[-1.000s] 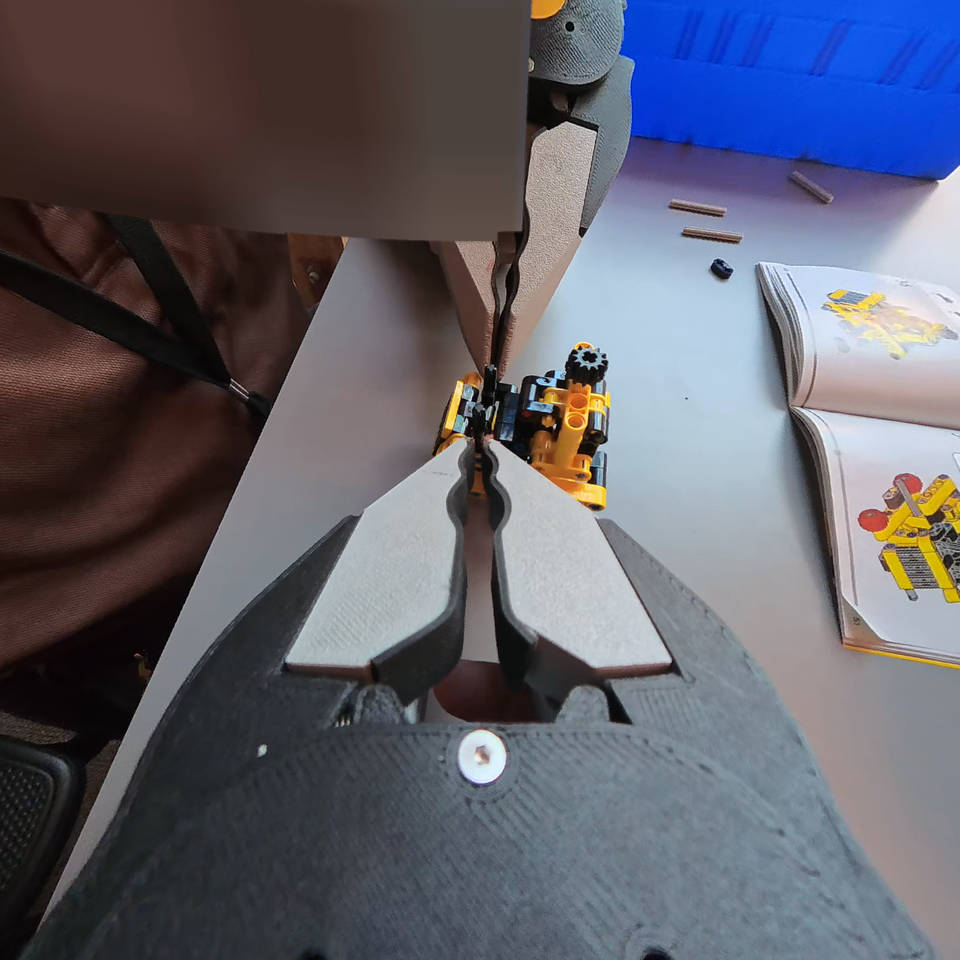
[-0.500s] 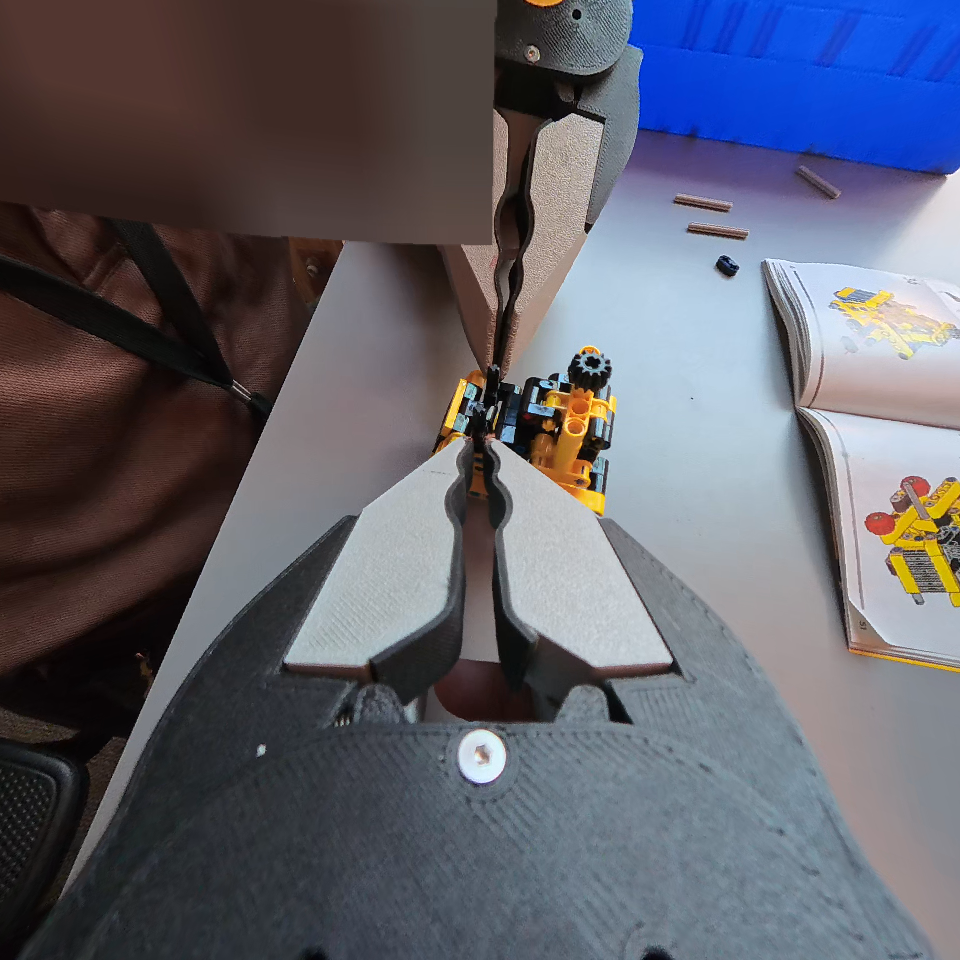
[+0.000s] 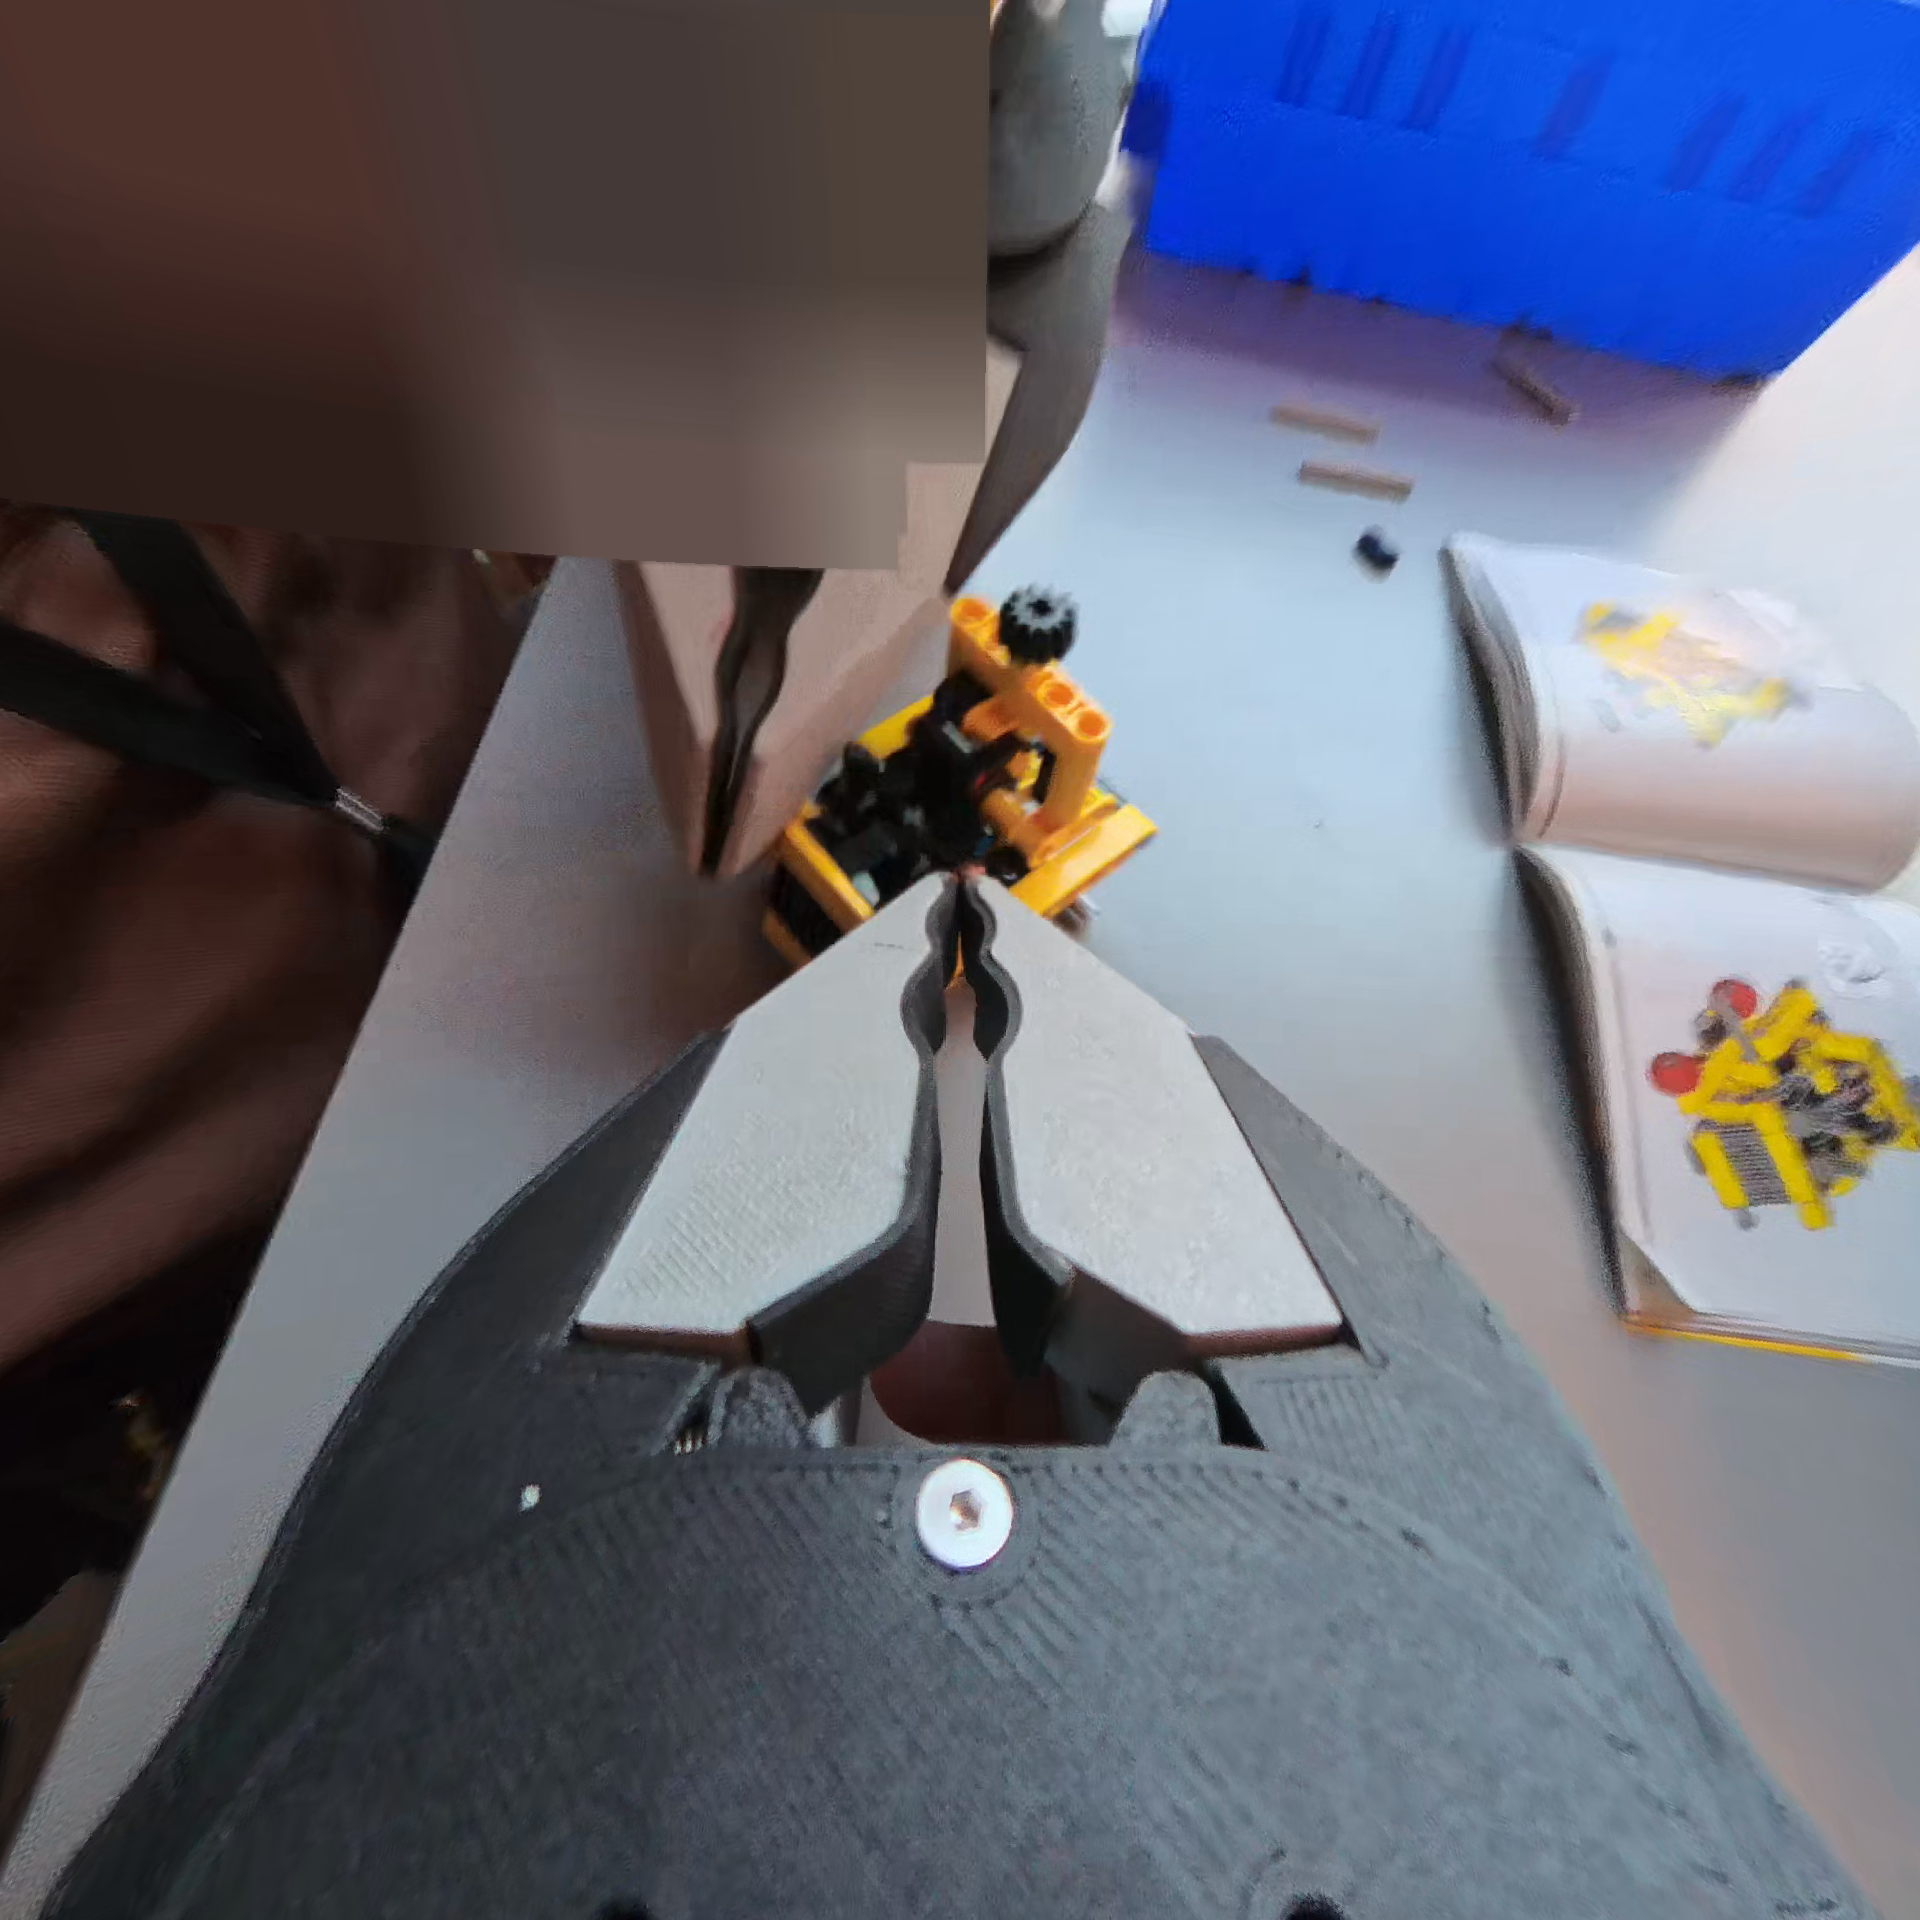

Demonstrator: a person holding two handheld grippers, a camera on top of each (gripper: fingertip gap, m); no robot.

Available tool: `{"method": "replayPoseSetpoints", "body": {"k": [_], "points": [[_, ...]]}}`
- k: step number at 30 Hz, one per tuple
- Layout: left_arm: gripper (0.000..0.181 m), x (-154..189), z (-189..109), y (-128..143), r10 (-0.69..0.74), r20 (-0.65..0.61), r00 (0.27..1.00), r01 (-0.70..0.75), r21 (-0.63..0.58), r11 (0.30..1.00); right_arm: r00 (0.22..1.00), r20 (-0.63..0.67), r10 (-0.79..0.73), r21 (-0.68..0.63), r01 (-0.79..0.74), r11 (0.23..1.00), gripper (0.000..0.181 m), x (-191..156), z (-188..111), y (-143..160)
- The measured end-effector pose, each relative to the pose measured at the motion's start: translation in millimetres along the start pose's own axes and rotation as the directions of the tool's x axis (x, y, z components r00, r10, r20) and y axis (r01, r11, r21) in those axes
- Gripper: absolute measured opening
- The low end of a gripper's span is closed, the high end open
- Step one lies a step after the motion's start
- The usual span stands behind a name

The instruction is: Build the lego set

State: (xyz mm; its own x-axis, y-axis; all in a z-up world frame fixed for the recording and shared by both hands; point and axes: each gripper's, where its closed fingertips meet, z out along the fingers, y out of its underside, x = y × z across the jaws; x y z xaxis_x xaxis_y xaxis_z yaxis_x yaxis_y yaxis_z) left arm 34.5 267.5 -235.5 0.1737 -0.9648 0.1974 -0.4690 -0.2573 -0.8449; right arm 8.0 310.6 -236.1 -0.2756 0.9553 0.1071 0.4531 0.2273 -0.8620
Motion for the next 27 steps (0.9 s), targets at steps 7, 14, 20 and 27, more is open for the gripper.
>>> {"method": "replayPoseSetpoints", "body": {"k": [7,14,20,27], "points": [[0.000,-13,-24,-7,-0.021,0.021,1.000,0.019,0.085,0.996,0.999,0.033,0.041,0.073,-0.044,0.996,0.000,3,-21,-6],[0.000,-14,-31,0,0.012,0.153,0.988,-0.026,0.088,0.996,0.995,0.025,0.097,0.012,-0.097,0.995,0.007,11,-18,10],[0.000,-29,-29,6,0.072,0.312,0.947,-0.083,0.020,0.996,0.990,0.120,0.070,0.038,-0.075,0.996,0.003,-8,-16,2],[0.000,-36,-39,16,0.045,0.335,0.941,-0.048,0.000,0.999,0.993,0.115,0.017,0.043,-0.022,0.999,0.000,-13,-15,-1]]}}
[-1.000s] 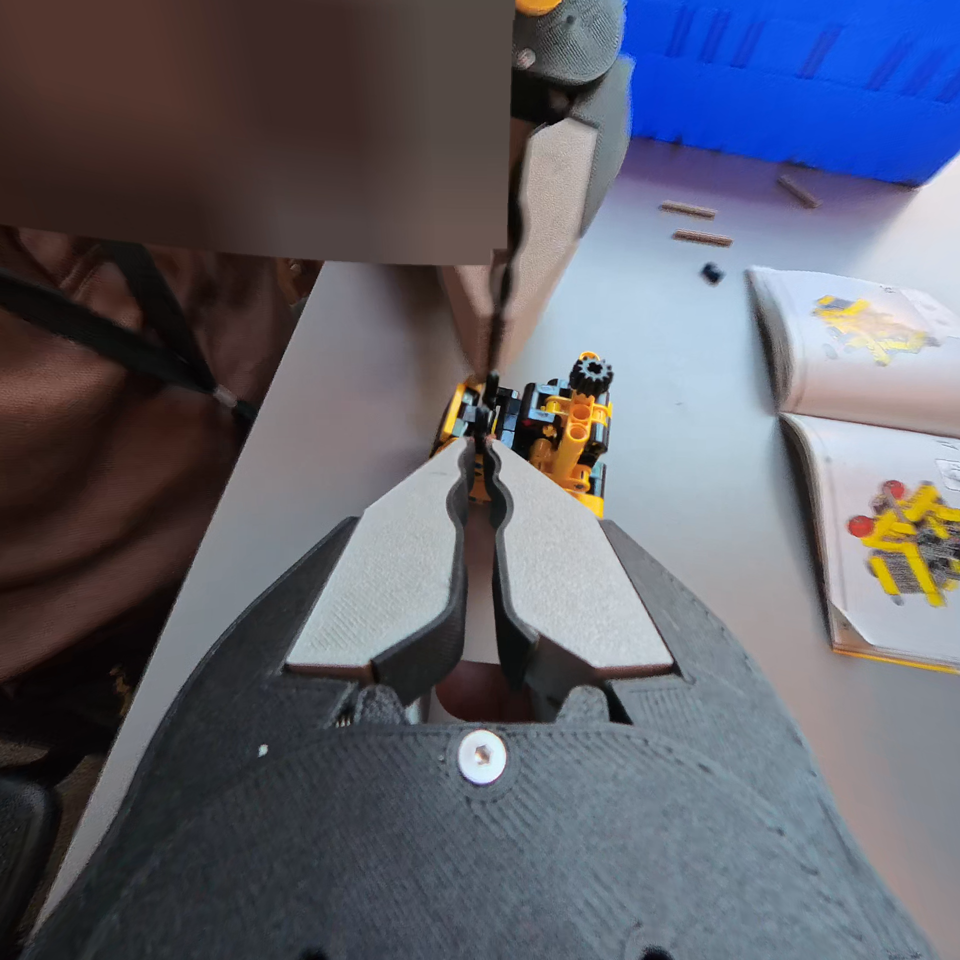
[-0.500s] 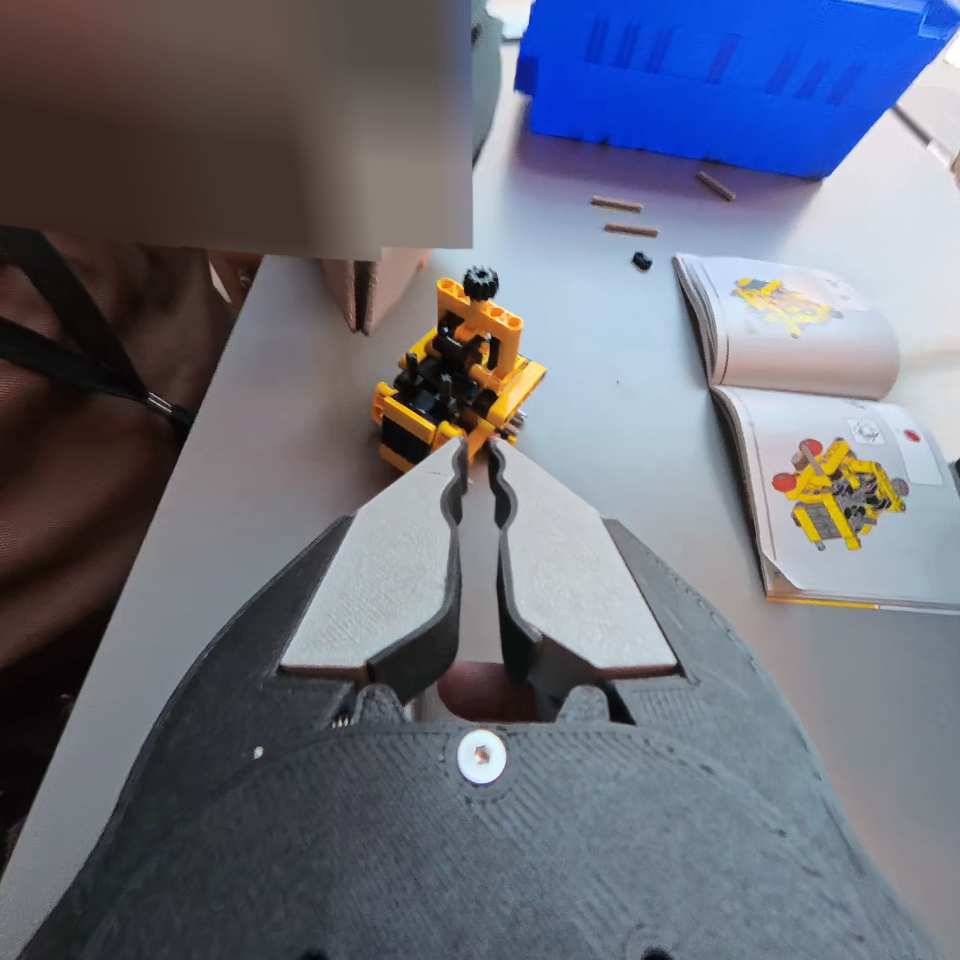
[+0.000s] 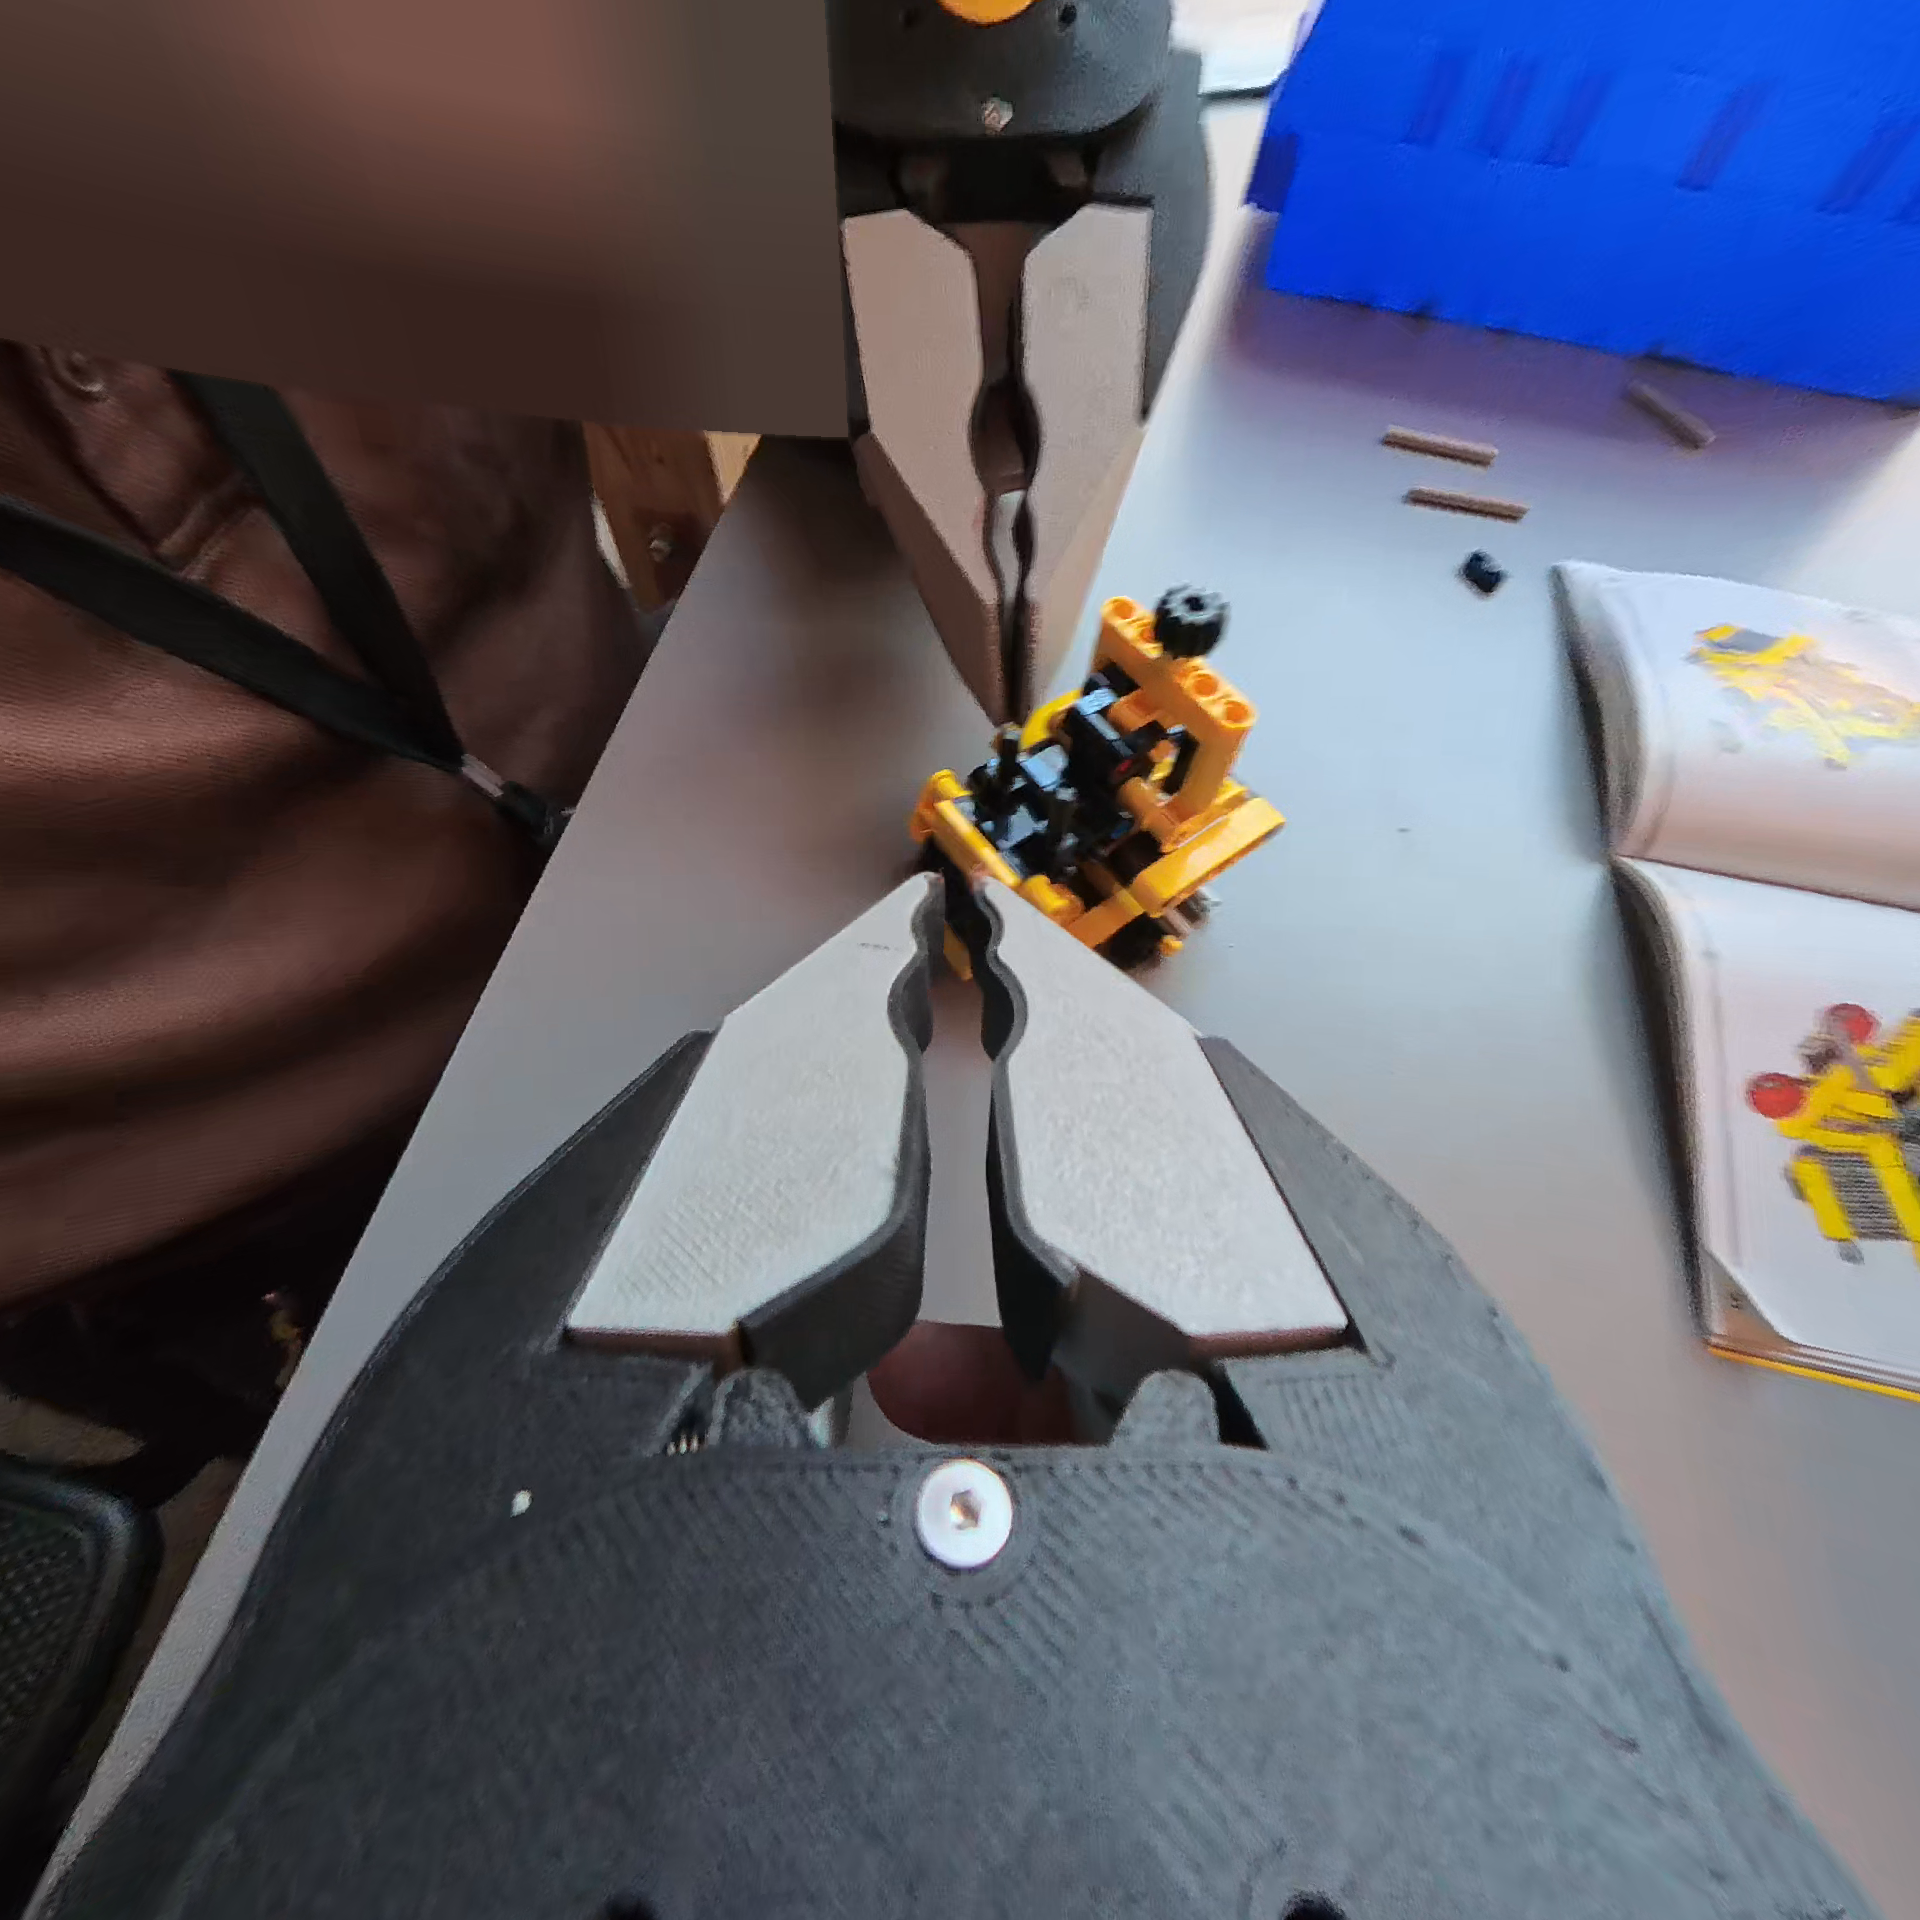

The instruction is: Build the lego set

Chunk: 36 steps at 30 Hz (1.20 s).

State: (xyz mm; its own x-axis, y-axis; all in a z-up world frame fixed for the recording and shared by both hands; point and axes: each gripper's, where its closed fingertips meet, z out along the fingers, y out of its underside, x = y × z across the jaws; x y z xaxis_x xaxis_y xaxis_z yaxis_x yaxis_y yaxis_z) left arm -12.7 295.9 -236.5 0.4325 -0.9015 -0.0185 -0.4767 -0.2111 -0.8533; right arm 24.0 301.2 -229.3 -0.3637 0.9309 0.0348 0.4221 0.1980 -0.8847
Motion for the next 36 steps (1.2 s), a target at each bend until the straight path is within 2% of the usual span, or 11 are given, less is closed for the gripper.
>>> {"method": "replayPoseSetpoints", "body": {"k": [3,8,11,18,22,36], "points": [[0.000,2,0,1,-0.003,-0.018,1.000,0.003,-0.006,1.000,0.997,-0.067,0.028,0.029,-0.026,0.999,0.000,14,-6,-3],[0.000,5,5,0,0.014,-0.009,1.000,-0.014,-0.017,1.000,0.999,-0.038,0.018,-0.043,-0.020,0.999,0.008,8,6,7],[0.000,2,5,-1,0.002,0.006,1.000,-0.002,-0.010,1.000,1.000,-0.008,0.003,-0.031,-0.004,1.000,0.003,1,7,4],[0.000,2,3,-2,-0.028,-0.051,0.998,0.029,0.003,1.000,0.998,-0.064,0.003,0.027,-0.001,1.000,0.001,11,2,-6],[0.000,0,6,-2,-0.032,-0.080,0.996,0.032,-0.006,0.999,0.999,-0.048,-0.011,-0.011,0.010,1.000,0.000,9,11,-2],[0.000,-1,8,-5,-0.048,-0.116,0.992,0.049,0.002,0.999,1.000,-0.025,0.002,-0.009,-0.002,1.000,0.000,12,9,0]]}}
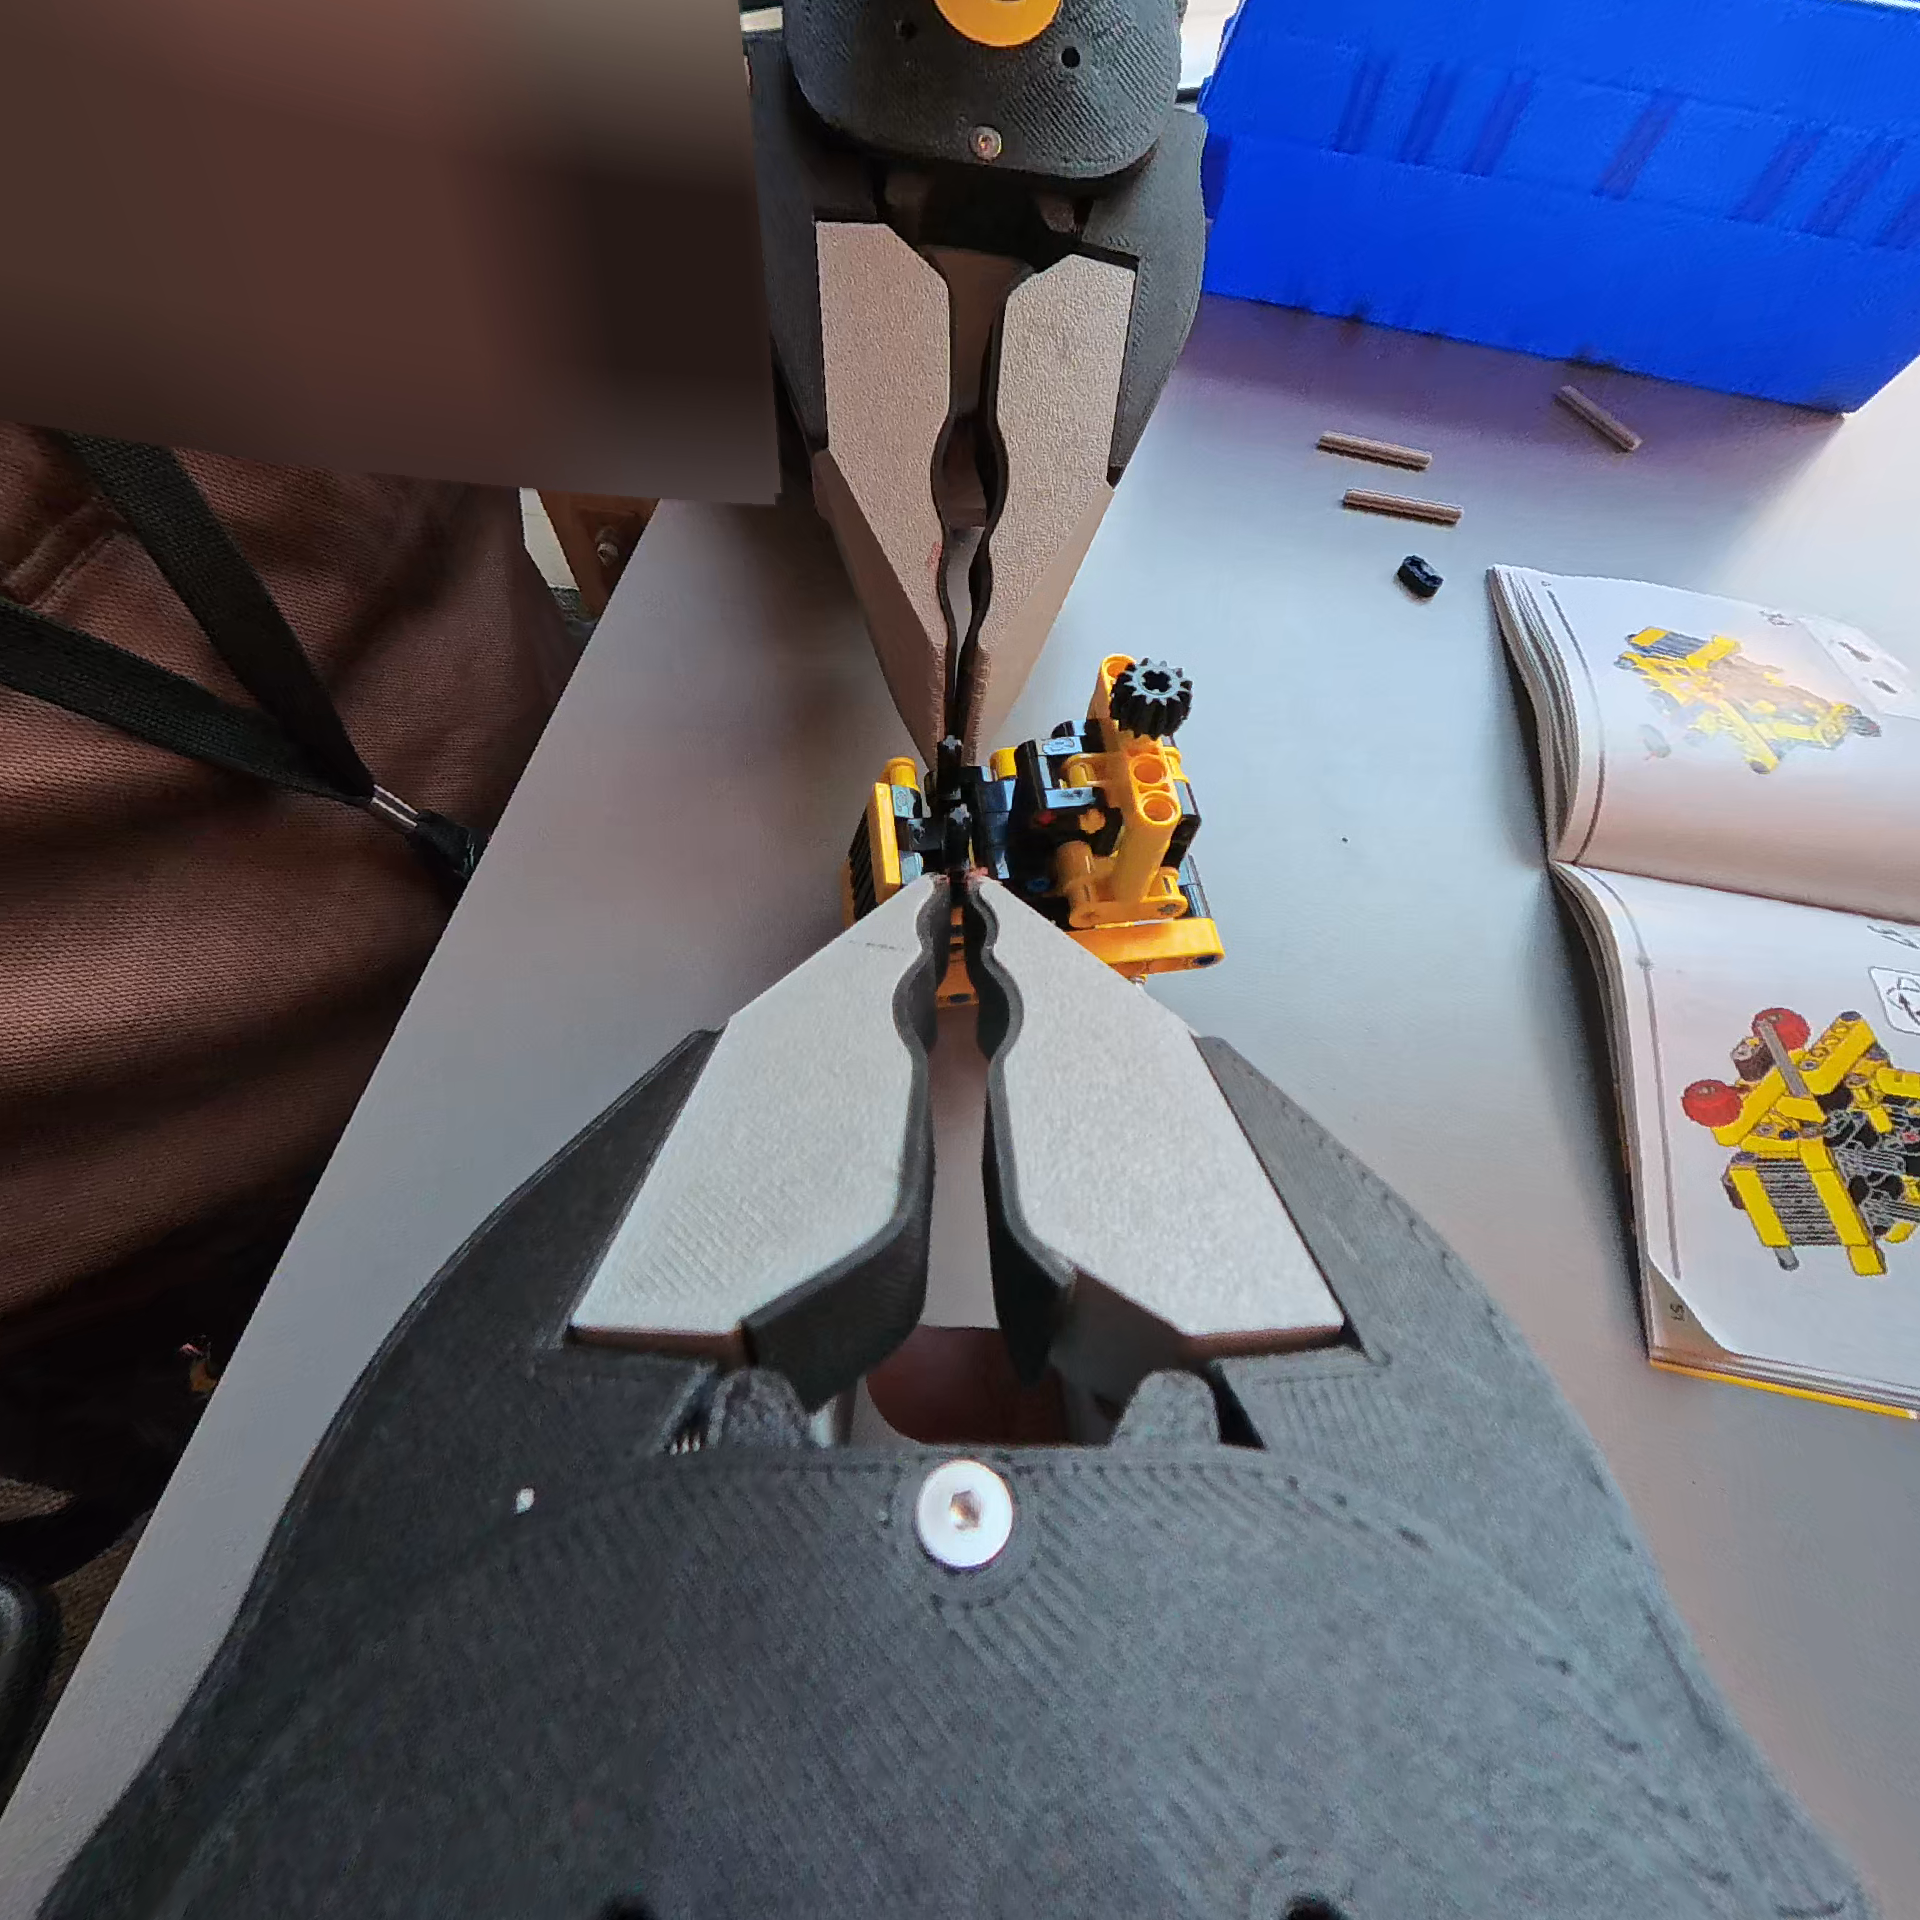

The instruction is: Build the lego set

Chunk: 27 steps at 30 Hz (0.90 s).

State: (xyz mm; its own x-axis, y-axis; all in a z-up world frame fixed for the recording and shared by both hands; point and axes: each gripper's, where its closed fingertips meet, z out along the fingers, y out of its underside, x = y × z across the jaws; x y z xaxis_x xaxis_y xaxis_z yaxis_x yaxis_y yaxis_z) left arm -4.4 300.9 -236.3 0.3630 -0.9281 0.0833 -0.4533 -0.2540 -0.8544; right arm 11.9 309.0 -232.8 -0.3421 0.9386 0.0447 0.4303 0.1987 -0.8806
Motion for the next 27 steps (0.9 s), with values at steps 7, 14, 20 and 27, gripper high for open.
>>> {"method": "replayPoseSetpoints", "body": {"k": [7,14,20,27], "points": [[0.000,0.2,-0.4,-0.4,-0.003,-0.004,1.000,0.003,0.004,1.000,1.000,0.005,0.005,0.000,-0.005,1.000,0.000,0.0,0.2,0.1],[0.000,-4.4,3.7,4.3,-0.006,0.042,0.999,0.008,-0.037,0.999,1.000,0.011,0.002,-0.001,-0.002,1.000,0.000,-1.3,0.9,-0.1],[0.000,-2.6,6.1,5.3,0.019,0.048,0.999,-0.017,-0.051,0.999,1.000,0.003,-0.005,0.000,0.005,1.000,0.000,-1.5,0.1,0.0],[0.000,-1.5,-1.3,-1.7,-0.012,0.017,1.000,0.012,0.016,1.000,1.000,0.004,-0.010,-0.003,0.010,1.000,0.000,-2.3,0.3,0.1]]}}
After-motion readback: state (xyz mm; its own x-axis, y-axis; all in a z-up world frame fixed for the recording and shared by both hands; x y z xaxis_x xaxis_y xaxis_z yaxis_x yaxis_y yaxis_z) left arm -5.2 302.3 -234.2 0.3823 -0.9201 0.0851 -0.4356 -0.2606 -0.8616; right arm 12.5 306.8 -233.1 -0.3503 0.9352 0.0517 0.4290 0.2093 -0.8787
